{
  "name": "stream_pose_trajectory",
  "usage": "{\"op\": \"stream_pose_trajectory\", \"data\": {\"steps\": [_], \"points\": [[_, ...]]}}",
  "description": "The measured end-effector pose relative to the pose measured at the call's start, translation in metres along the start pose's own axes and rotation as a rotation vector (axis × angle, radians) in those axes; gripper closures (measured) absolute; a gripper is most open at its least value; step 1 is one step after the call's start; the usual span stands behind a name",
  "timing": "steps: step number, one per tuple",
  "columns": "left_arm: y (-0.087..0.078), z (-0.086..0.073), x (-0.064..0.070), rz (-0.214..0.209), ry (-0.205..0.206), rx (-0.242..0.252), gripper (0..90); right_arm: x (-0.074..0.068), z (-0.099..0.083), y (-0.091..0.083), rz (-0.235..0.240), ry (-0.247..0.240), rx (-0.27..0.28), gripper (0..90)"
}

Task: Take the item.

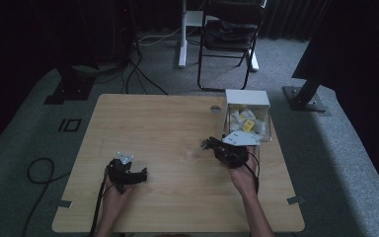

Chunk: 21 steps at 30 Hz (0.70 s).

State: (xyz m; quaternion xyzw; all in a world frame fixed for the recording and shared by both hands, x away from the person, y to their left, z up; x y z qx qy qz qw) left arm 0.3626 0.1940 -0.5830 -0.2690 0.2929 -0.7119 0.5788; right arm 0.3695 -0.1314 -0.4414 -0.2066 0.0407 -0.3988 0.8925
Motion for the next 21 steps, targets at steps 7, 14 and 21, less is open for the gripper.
{"op": "stream_pose_trajectory", "data": {"steps": [7, 14, 21], "points": [[0.0000, 0.0000, 0.0000, 0.000, 0.000, 0.001, 3.6, 0.0002, 0.0032, 0.0027, 0.004, 0.005, 0.001, 81.9], [0.0000, 0.0000, 0.0000, 0.001, 0.000, 0.000, 3.6, 0.0000, 0.0050, 0.0057, 0.006, 0.012, 0.000, 81.9], [0.0000, 0.0000, 0.0000, 0.000, 0.001, 0.000, 3.6, -0.0004, 0.0067, 0.0102, 0.011, 0.013, 0.001, 81.8]]}}
Point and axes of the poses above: each handheld gripper's, and its own axes: y roughly forward along the jaws, z roughly out of its top, x roughly to its right, the point moved 5 cm from there along y, roughly forward along the jaws, and after that the axes turned 5 degrees about -y, right-handed, at the moved point
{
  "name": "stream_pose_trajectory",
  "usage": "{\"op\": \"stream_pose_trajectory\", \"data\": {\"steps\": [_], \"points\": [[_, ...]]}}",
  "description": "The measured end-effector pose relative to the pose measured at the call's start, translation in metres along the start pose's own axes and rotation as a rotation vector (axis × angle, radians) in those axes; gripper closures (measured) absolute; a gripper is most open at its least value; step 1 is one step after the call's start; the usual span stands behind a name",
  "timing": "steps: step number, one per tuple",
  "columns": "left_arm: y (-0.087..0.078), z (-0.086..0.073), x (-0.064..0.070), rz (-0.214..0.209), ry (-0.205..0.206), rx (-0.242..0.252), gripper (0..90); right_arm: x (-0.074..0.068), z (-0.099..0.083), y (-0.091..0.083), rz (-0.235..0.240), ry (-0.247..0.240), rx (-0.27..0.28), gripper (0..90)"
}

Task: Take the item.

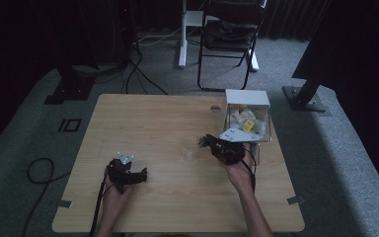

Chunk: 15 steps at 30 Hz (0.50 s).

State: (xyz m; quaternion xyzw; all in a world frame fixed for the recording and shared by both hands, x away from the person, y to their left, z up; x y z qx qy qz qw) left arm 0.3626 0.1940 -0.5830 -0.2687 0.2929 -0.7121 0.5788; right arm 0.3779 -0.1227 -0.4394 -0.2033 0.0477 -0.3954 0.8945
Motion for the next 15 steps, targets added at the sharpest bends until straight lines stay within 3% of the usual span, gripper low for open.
{"op": "stream_pose_trajectory", "data": {"steps": [15], "points": [[0.000, 0.000, 0.000, 0.001, -0.001, 0.000, 3.6, -0.002, 0.005, 0.011, 0.009, 0.009, 0.003, 81.9]]}}
Point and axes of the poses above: each handheld gripper's, and its own axes: y roughly forward along the jaws, z roughly out of its top, x roughly to its right, the point moved 5 cm from there along y, roughly forward along the jaws, and after that the axes turned 5 degrees about -y, right-handed, at the moved point
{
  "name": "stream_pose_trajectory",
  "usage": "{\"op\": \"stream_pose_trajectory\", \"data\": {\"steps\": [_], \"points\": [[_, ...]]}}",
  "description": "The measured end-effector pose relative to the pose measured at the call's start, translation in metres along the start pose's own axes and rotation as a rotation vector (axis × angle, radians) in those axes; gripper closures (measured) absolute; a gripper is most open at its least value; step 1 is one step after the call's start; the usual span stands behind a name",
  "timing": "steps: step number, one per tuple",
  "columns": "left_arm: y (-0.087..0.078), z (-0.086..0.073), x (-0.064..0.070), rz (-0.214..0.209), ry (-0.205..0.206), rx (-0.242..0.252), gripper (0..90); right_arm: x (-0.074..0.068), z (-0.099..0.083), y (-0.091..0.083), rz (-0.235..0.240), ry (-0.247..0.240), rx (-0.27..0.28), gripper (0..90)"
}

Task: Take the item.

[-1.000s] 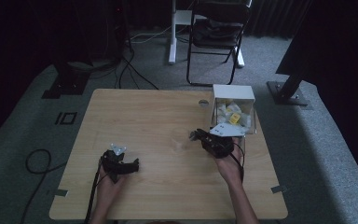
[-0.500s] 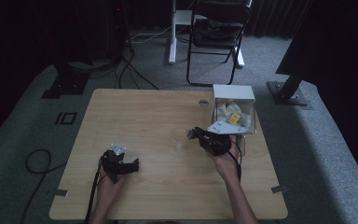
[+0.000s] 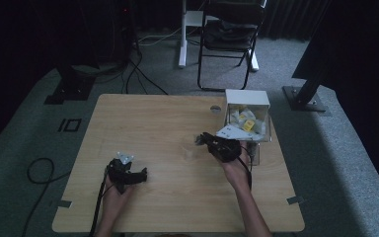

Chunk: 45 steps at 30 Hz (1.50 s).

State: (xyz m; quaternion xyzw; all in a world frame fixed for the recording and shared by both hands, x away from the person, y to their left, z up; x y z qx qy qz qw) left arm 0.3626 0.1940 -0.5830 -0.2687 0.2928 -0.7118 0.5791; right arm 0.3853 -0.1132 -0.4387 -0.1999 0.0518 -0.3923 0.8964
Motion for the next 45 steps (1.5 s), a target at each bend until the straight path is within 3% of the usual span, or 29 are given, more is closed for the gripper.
{"op": "stream_pose_trajectory", "data": {"steps": [20, 42, 45], "points": [[0.000, 0.000, 0.000, -0.001, -0.002, 0.002, 3.6, -0.008, 0.011, 0.016, 0.015, -0.015, -0.005, 81.9], [0.000, 0.000, 0.000, 0.001, -0.001, 0.004, 3.6, -0.009, 0.017, 0.034, -0.005, -0.031, -0.020, 81.7], [0.000, 0.000, 0.000, 0.001, 0.001, 0.004, 3.6, -0.009, 0.018, 0.035, -0.005, -0.028, -0.021, 73.7]]}}
Point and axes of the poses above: each handheld gripper's, and its own axes: y roughly forward along the jaws, z roughly out of its top, x roughly to its right, the point moved 5 cm from there along y, roughly forward along the jaws, and after that the axes turned 5 degrees about -y, right-handed, at the moved point
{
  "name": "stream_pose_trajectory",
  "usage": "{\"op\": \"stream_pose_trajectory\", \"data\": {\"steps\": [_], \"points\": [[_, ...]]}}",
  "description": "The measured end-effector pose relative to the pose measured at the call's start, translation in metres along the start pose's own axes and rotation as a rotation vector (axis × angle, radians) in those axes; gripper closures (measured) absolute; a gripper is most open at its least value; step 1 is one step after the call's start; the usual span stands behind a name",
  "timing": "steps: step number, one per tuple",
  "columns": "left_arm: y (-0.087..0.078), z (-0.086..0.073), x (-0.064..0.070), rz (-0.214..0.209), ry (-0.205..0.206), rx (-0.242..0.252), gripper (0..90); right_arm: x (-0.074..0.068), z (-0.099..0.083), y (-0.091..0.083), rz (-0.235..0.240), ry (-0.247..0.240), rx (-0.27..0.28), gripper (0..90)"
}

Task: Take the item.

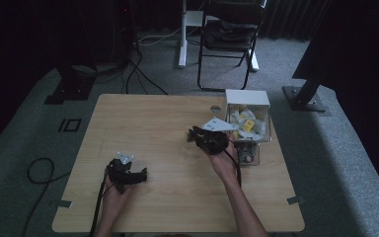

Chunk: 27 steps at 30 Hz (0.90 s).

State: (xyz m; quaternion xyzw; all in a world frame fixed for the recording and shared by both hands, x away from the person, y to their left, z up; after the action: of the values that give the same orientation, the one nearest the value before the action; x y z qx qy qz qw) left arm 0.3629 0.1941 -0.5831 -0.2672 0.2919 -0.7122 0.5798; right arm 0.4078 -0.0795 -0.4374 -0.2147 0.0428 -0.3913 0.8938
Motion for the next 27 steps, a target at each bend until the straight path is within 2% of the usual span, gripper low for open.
{"op": "stream_pose_trajectory", "data": {"steps": [2, 5, 6, 17, 22, 27], "points": [[0.000, 0.000, 0.000, 0.001, 0.000, 0.000, 3.6, 0.000, 0.000, 0.001, 0.002, 0.008, 0.002, 59.1], [0.000, 0.000, 0.000, 0.001, 0.000, 0.000, 3.5, 0.000, 0.001, 0.001, 0.007, 0.011, 0.003, 54.5], [0.000, 0.000, 0.000, 0.000, 0.000, 0.000, 3.6, -0.003, 0.001, 0.000, 0.012, -0.003, 0.008, 47.6], [0.000, 0.000, 0.000, -0.001, -0.003, -0.001, 3.6, -0.007, -0.001, -0.005, 0.022, -0.013, 0.006, 43.3], [0.000, 0.000, 0.000, -0.001, -0.003, -0.001, 3.6, -0.018, -0.002, -0.014, 0.035, -0.040, 0.018, 43.1], [0.000, 0.000, 0.001, -0.001, -0.005, -0.001, 3.5, -0.022, -0.006, -0.021, 0.049, -0.043, 0.016, 43.1]]}}
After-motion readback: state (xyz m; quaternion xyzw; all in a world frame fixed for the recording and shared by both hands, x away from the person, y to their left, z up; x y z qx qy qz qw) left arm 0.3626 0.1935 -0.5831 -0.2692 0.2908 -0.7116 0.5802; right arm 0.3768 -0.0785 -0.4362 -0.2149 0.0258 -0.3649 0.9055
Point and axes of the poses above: each handheld gripper's, and its own axes: y roughly forward along the jaws, z roughly out of its top, x roughly to its right, the point moved 5 cm from there along y, roughly forward along the jaws, and after that the axes turned 5 degrees about -y, right-handed, at the moved point
